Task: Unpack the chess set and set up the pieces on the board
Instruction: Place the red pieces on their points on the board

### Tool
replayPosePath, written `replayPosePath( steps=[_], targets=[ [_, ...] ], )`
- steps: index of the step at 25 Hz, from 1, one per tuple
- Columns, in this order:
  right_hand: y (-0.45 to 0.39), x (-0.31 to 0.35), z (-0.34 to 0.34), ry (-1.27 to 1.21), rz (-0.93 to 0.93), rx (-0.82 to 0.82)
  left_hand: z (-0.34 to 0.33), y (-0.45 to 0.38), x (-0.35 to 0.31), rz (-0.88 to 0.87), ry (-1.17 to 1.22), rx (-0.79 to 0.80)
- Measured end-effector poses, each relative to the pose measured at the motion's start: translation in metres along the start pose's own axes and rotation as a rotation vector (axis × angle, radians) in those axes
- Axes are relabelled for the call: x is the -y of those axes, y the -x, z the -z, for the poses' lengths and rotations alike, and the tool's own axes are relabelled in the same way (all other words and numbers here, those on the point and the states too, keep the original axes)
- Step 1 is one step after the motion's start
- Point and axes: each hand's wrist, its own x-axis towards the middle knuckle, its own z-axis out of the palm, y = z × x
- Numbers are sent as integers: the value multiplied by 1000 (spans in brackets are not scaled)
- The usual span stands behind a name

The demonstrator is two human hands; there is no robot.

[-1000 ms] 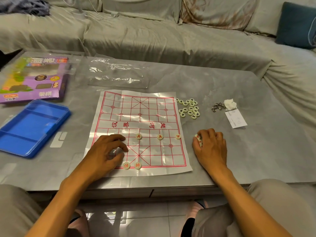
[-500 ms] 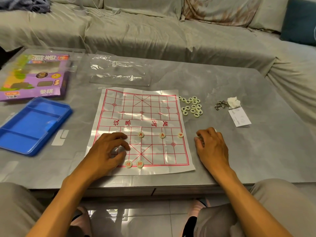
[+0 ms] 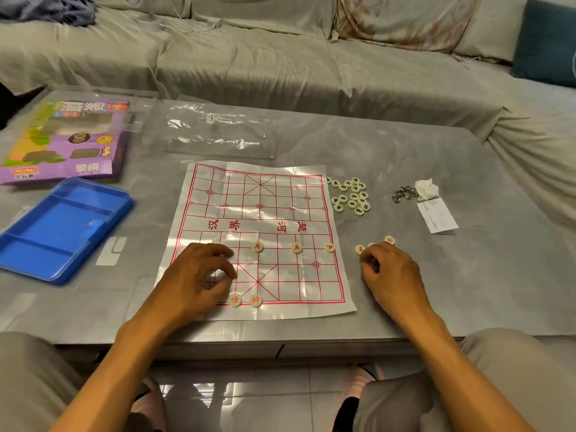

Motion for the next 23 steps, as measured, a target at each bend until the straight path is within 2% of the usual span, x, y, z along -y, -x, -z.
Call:
replayPosePath(
  steps=[3, 5, 9, 12, 16, 19, 21, 23],
  targets=[
    [-4, 6, 9, -106, -63, -39, 0, 2, -3, -3, -19, -5],
    [-6, 24, 11, -213, -19, -28, 1, 2, -3, -1, -33, -9],
    [2, 86, -10, -375, 137, 174, 1, 1, -3, -9, -50, -10],
    [1, 87, -16, -331, 133, 151, 1, 2, 0, -9, -37, -6],
    [9, 31, 18, -152, -62, 39, 2, -1, 0, -2, -35, -3],
    [19, -3, 39, 82, -244, 175, 2, -1, -1, 2, -38, -6],
    [23, -10, 37, 80, -257, 261, 1, 1, -2, 15, -34, -6],
    [23, -9, 31, 13, -216, 229, 1, 2, -3, 21, -24, 0]
  ],
)
